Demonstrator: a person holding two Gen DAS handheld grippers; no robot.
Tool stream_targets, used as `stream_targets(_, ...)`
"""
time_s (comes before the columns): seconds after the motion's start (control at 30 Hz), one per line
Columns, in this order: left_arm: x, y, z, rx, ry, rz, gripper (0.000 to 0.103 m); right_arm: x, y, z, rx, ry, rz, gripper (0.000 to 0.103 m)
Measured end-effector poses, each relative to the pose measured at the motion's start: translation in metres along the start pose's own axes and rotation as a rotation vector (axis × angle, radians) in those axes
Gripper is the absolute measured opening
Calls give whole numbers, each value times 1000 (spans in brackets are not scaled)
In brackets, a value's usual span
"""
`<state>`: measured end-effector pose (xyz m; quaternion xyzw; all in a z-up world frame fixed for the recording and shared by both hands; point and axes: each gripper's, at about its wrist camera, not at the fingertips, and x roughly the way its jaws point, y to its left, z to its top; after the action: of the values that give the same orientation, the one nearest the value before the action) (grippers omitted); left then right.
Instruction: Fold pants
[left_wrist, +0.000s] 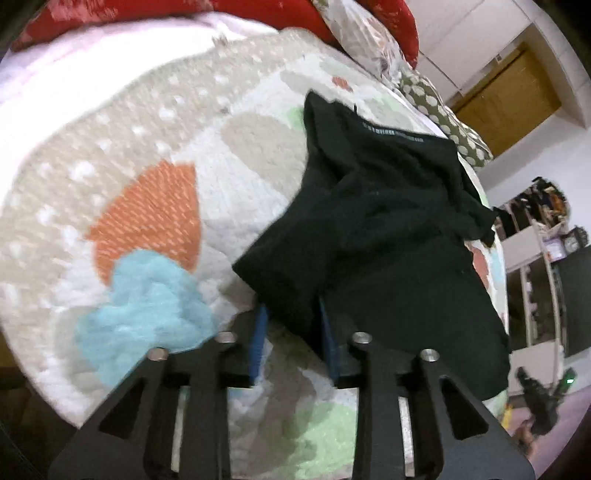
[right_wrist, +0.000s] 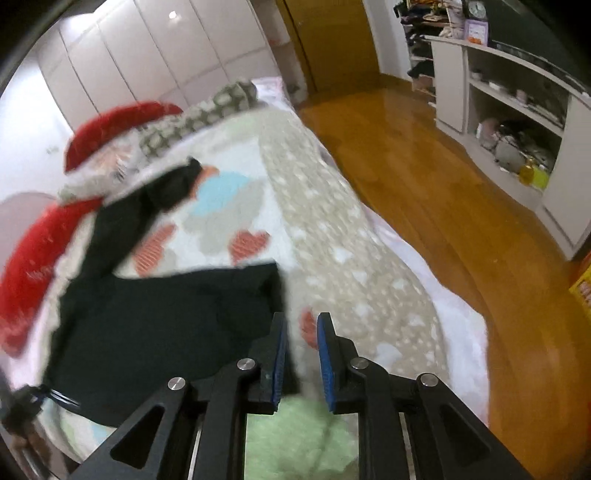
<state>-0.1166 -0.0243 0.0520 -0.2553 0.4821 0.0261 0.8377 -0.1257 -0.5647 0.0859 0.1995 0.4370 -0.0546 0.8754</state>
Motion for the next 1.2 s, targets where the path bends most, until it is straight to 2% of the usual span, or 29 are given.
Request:
stream_targets(0.07,-13,-8,0,15,-40,16,28,0,16,4,-41,-3,51,18)
stream_targets(0.17,-36,-19,-1,68,-143,88,28,9,55,4,-144,26,137,22)
stream_targets(0.27,-46,-28,3,85,-172,59,29,28,92,-3,-213,70,213,24)
stream_targets(0.3,-46,-31,3,93,-175,44,36,37,108,-6,-236,94,241,24)
stream_targets(0.33,-43,-35,3,107,-174,28,48,46,120,-11,-253,110,265,24)
stream_targets(0.37,-39,-39,1,124,-167,12,52,53,132,-14,-267,125,287,24)
stream_targets(0.53,3,-60,-8,191,-91,-26,52,83,182,-31,-323,190,349,28)
stream_targets(0.63,36,-64,-13,195,-32,-1,52,103,203,-46,-394,237,343,52)
stream_targets(0.73,45,-64,-12,202,-20,8,52,104,216,-51,-461,214,318,56)
stream_targets(0.8,38,-66,-2,208,-26,-5,52,103,218,-47,-464,229,321,56)
stream_targets(0.9,22,-66,24,188,-89,-29,54,104,214,-33,-422,225,340,56)
stream_targets(0.93,19,-66,36,187,-110,-29,64,105,213,-29,-405,217,344,56)
stream_targets(1.0,20,-65,60,184,-129,-33,77,110,211,-19,-373,214,351,57)
stream_targets(1.03,24,-63,75,176,-139,-41,78,115,211,-14,-358,218,347,57)
stream_targets(1.1,36,-59,99,167,-126,-36,78,121,213,-7,-341,224,342,57)
stream_targets(1.2,66,-53,133,166,-60,-13,78,131,219,-2,-334,229,357,57)
